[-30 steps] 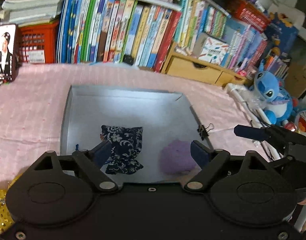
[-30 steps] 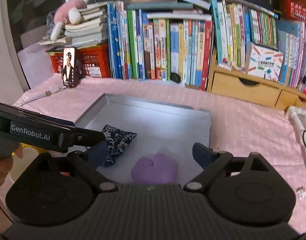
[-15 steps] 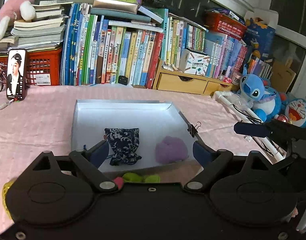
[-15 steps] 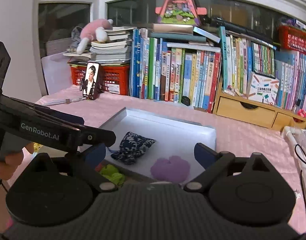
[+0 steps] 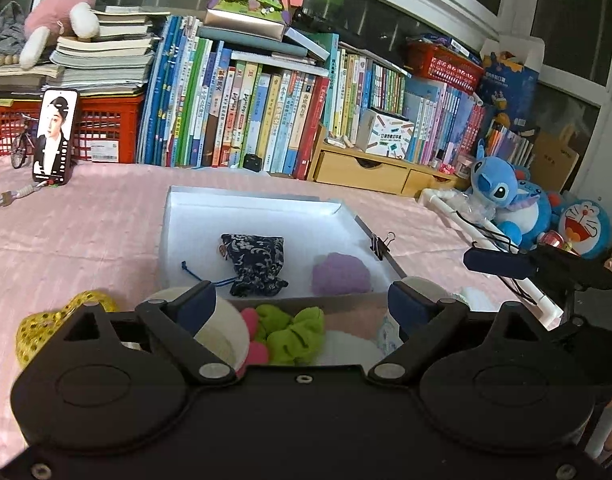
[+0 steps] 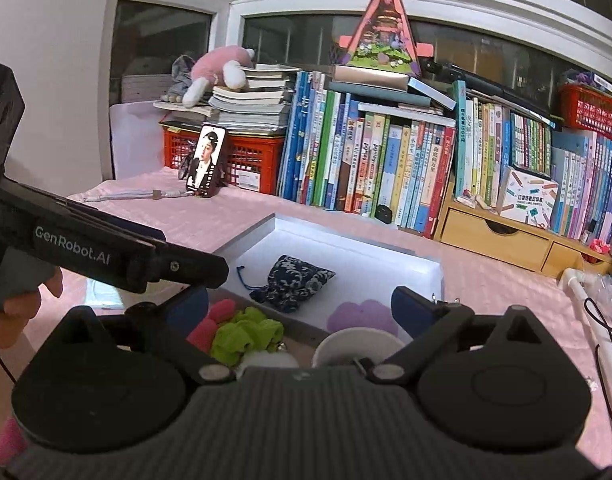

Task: Organize soft objects
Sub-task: 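Withdraw both open tools from the tray back toward the remaining items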

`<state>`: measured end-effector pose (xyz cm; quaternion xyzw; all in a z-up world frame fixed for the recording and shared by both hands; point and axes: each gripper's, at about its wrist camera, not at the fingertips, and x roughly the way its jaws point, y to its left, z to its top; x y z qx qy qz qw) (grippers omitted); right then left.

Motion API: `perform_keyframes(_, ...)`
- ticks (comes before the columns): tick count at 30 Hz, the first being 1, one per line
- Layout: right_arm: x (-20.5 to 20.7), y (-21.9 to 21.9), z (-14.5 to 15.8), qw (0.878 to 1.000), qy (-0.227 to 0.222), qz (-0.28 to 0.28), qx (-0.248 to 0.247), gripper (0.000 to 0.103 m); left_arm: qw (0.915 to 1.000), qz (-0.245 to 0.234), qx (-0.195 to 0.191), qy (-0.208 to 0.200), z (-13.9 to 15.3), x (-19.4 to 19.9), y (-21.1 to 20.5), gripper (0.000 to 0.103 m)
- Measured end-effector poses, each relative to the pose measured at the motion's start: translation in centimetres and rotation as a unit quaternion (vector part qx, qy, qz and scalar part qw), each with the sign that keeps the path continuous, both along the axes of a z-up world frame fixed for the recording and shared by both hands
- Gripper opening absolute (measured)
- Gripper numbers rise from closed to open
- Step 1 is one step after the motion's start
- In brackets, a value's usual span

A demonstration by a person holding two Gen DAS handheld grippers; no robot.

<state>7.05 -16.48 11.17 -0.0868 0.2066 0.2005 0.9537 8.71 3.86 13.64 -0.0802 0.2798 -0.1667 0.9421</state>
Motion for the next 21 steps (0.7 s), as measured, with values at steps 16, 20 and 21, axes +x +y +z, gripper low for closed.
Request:
perform_keyframes(16, -2.6, 1.9, -3.0, 1.0, 0.011, 0.013, 0.005, 0.103, 0.9954, 0.061, 0.044, -0.059, -2.4, -5.3, 2.5, 0.097)
perform_keyframes(20, -2.9, 2.3, -3.7, 1.0, 0.014, 0.013, 0.009, 0.103, 0.9923, 0.082, 0.063, -0.069, -3.3, -6.0, 3.2, 0.098)
perform_keyframes(21, -3.0, 2.3, -4.0, 1.0, 0.014, 0.011, 0.011, 0.103, 0.9916, 0.088, 0.066, -0.068, -3.6, -6.1, 3.4, 0.098)
